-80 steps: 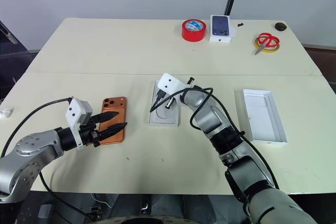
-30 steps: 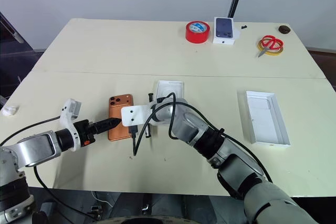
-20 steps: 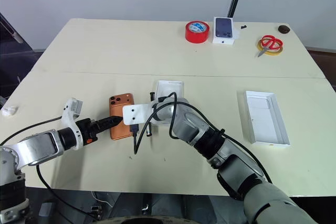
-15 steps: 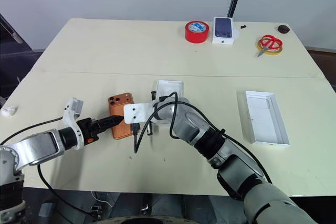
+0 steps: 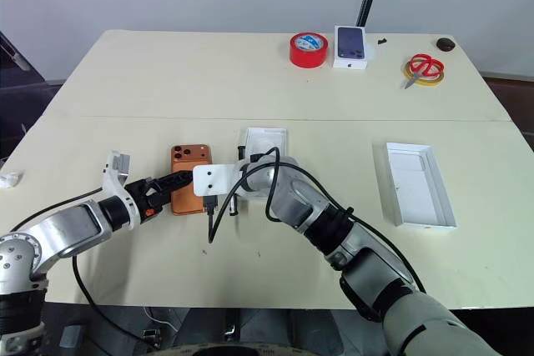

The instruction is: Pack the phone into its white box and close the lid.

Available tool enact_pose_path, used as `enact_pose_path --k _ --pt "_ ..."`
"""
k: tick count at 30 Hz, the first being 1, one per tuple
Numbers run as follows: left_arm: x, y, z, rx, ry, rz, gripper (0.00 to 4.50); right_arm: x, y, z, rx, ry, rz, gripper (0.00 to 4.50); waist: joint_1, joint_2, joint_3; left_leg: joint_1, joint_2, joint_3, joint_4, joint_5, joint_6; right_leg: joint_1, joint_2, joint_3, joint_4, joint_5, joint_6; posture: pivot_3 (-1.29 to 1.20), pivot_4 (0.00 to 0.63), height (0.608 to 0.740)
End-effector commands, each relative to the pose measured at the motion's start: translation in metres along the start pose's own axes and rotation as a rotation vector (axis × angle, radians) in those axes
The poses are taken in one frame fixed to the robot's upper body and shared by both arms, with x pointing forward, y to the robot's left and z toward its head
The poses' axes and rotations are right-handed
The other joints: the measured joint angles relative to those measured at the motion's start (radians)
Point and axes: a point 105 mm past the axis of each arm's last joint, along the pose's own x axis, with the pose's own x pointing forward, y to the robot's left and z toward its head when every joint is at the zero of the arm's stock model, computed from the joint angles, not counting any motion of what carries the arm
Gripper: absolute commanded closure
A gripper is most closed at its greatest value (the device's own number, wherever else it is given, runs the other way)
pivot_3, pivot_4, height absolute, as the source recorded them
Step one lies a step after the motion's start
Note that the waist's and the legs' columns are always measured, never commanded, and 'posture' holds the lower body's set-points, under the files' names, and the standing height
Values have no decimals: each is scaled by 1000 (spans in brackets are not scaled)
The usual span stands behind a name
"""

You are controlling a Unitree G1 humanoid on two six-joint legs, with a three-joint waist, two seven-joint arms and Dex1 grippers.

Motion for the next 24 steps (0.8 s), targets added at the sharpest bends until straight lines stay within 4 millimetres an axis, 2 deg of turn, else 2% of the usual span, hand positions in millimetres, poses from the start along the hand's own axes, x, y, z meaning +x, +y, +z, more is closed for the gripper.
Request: enact_pose_path --k 1,12,15,19,24 --pt "-2 2 5 17 -22 22 68 2 6 12 -20 -40 22 4500 0 0 0 0 0 0 0 0 0 0 0 0 0 0 0 0 150 732" --pt "-4 2 6 -35 -28 1 68 2 6 12 -21 -37 23 4500 1 0 0 0 0 0 0 0 0 0 0 0 0 0 0 0 150 732" --pt "-4 0 4 -55 -21 -15 941 2 6 11 -20 -36 23 4500 0 0 0 0 0 0 0 0 0 0 0 0 0 0 0 0 150 732" --pt "-5 0 2 -53 -8 -18 2916 2 6 11 -21 -36 23 4500 1 0 0 0 0 0 0 0 0 0 0 0 0 0 0 0 150 732" --pt "-8 1 4 -97 -20 -25 2916 2 6 11 -19 -35 23 4500 1 0 0 0 0 0 0 0 0 0 0 0 0 0 0 0 150 732"
